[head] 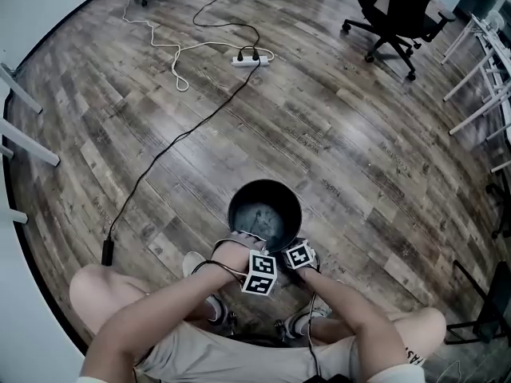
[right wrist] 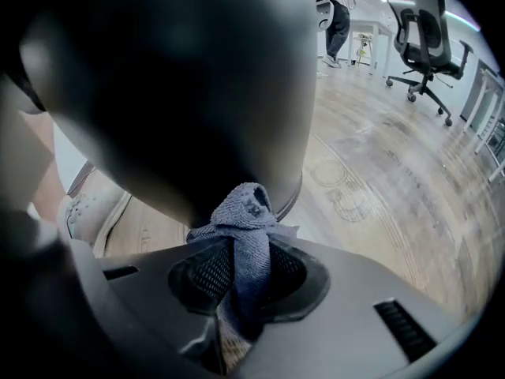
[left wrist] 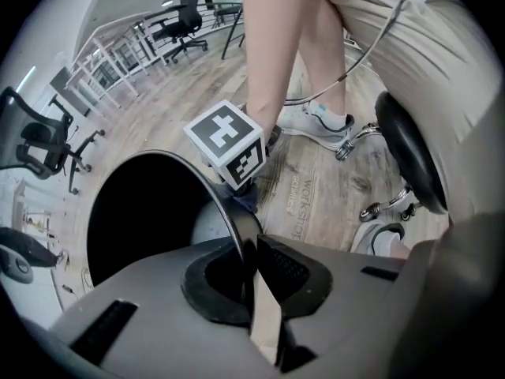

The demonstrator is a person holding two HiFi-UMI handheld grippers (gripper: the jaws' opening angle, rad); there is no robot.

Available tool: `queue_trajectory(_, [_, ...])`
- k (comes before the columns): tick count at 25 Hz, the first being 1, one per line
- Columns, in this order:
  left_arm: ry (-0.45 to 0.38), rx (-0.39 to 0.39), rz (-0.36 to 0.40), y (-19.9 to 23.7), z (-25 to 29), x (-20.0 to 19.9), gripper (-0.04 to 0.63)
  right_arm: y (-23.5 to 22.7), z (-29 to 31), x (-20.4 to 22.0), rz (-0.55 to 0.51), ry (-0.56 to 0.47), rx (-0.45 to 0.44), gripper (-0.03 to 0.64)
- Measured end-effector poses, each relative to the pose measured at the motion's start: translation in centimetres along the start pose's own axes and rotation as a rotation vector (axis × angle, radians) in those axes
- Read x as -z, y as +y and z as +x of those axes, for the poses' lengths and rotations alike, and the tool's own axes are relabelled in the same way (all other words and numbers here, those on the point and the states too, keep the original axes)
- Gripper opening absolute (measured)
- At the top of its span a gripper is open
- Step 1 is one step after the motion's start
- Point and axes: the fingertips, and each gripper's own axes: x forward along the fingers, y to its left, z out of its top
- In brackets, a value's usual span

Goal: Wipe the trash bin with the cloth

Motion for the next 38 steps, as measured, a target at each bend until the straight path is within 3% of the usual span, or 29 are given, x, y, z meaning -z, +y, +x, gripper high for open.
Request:
queue_trajectory(5, [-0.047,0.016,-0.055,0.5,0.2,0.0,0.035,-0.2,1.5,-0.4,-0.002,-0.082,-0.046,0.080])
queue_trajectory(8, [-0.081,0.046,-0.054,0.4,-0.2,0.0,0.050,0.6,-0.3,0.2,-0.020,-0.070,-0.100,0.080])
queue_trajectory(12, [-0.052,0.038,0.045,0.6,-1.4,1.1,0.099,2.0,-4.0,-0.7,-0.059,-0.060,-0.167,0.081])
queue_trajectory(15, [0.108,0.009,0.246,0.7,-1.7,4.1,0.156,2.7,-7.3,-3.1,-0.059,-0.086,-0.223,0.081])
queue_trajectory(17, [0.153,0.001,0.293,0.3,-1.6,5.5,0.160,3.9,-10.0,-4.7,-0.015,-0.105,-0.274,0.081])
queue_trajectory(20, [0.125,0.006,0.233,0.0,-1.2,6.4,0.160,5.9,-14.0,-6.6,-0.022,-0.119,-0.323,0.080])
queue_trajectory(23, [0.119,-0.012,0.223,0.3,-0.5,6.6,0.156,7.8,-17.5,-8.0,0.013,-0.161,-0.365,0.080])
queue_trajectory(26, [0.133,-0.008,0.225,0.4,-0.3,6.4,0.080,9.0,-18.7,-8.6,0.088,-0.188,-0.369,0.080])
queue_trajectory(32, [0.111,0.012,0.274,-0.2,-0.1,4.1,0.033,6.9,-15.4,-6.7,0.090,-0.156,-0.252,0.080])
queue_trajectory(38, [0.051,0.022,0.173,-0.1,-0.1,2.6,0.032,4.3,-8.9,-4.3,-0.020,-0.131,-0.207,0.080])
